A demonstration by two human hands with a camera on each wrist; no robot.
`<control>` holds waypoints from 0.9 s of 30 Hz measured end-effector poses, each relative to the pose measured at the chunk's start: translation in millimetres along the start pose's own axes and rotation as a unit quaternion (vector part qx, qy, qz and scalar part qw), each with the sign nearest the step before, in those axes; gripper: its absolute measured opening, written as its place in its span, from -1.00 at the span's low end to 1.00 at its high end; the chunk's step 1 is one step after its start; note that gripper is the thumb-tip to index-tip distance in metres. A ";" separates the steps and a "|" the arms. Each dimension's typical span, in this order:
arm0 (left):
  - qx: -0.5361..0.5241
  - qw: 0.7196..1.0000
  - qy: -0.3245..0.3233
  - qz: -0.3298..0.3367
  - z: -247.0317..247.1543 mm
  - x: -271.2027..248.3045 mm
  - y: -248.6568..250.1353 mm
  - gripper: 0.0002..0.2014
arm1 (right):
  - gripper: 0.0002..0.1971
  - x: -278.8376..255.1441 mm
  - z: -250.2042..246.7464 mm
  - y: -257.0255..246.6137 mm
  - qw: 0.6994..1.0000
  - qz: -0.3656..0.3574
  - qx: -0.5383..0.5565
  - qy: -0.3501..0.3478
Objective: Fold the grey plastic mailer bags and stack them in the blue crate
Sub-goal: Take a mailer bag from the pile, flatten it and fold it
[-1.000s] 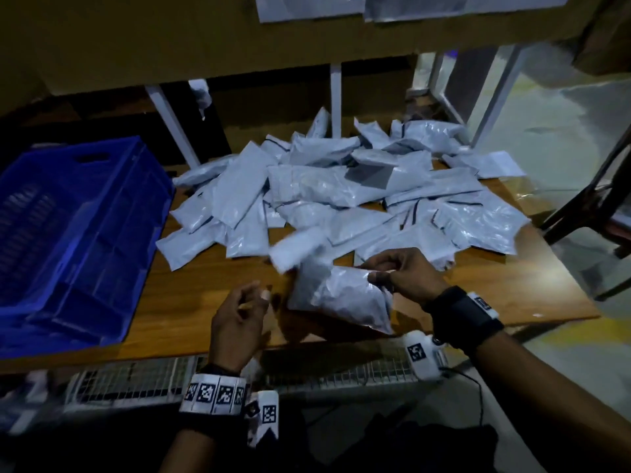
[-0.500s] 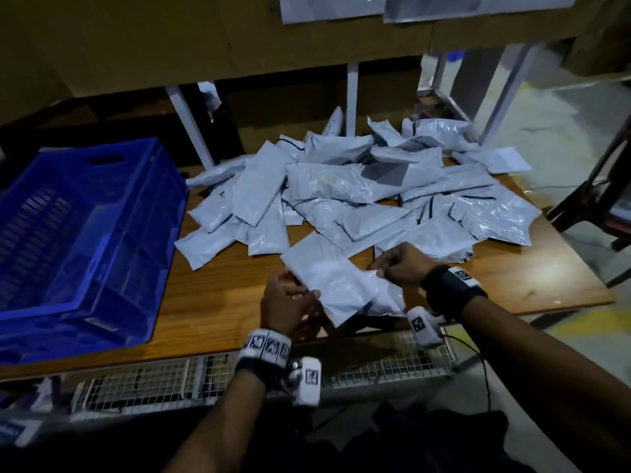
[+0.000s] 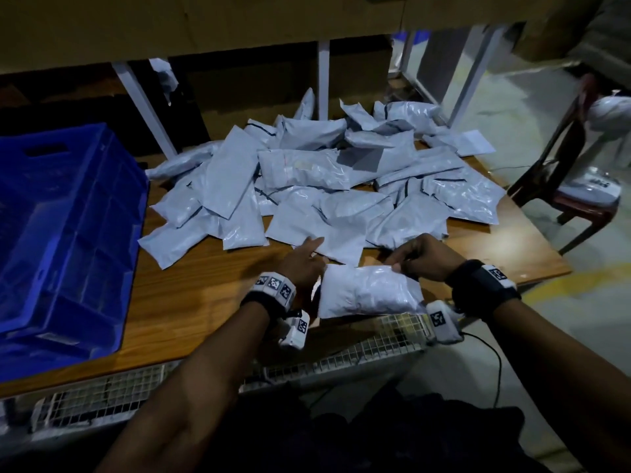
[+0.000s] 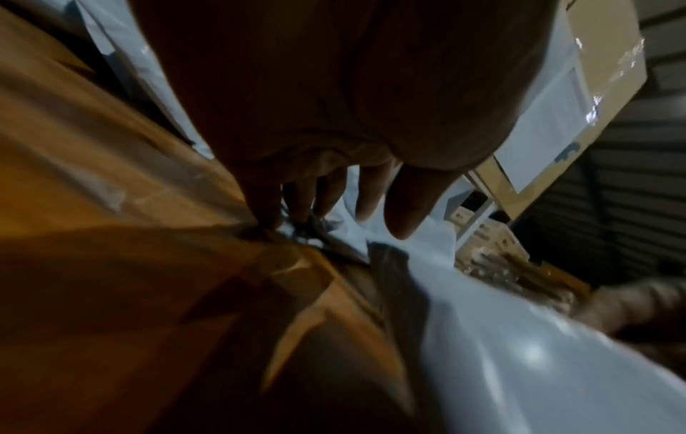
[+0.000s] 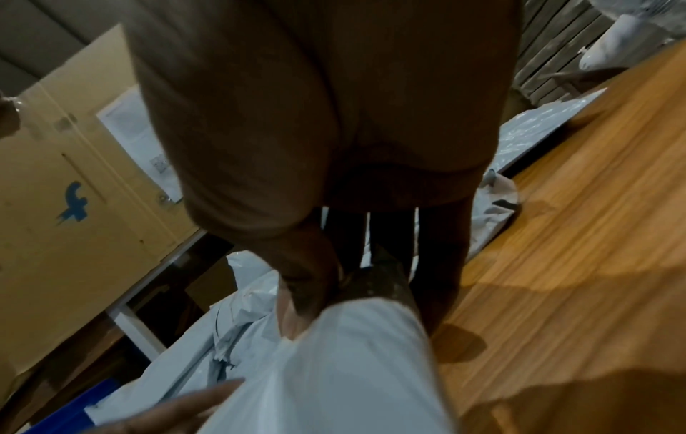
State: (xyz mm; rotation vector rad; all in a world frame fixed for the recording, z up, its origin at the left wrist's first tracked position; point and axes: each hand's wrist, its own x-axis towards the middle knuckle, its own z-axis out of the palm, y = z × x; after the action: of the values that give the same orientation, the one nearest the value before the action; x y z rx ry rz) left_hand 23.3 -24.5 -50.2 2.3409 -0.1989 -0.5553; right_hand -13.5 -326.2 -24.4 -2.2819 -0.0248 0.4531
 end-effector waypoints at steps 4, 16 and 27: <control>-0.025 0.992 0.115 0.038 -26.0 -28.4 -19.1 -0.63 | -0.85 -2.6 30.6 -18.1 0.998 -0.050 -0.023 -0.039; 0.188 0.970 0.154 0.011 12.3 -94.3 -87.2 -0.25 | -0.80 64.8 118.2 -92.2 0.981 -0.166 -0.099 -0.009; 0.229 0.950 0.207 0.038 2.5 -85.7 -89.9 -0.42 | -0.50 23.7 214.3 -84.8 0.914 -0.272 -0.248 0.173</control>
State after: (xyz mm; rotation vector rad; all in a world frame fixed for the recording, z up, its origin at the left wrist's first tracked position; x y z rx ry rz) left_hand -55.8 65.1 -84.1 2.8202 -0.2388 0.0425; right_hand -51.5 -112.1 -104.4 -2.6698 -0.6456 -0.2875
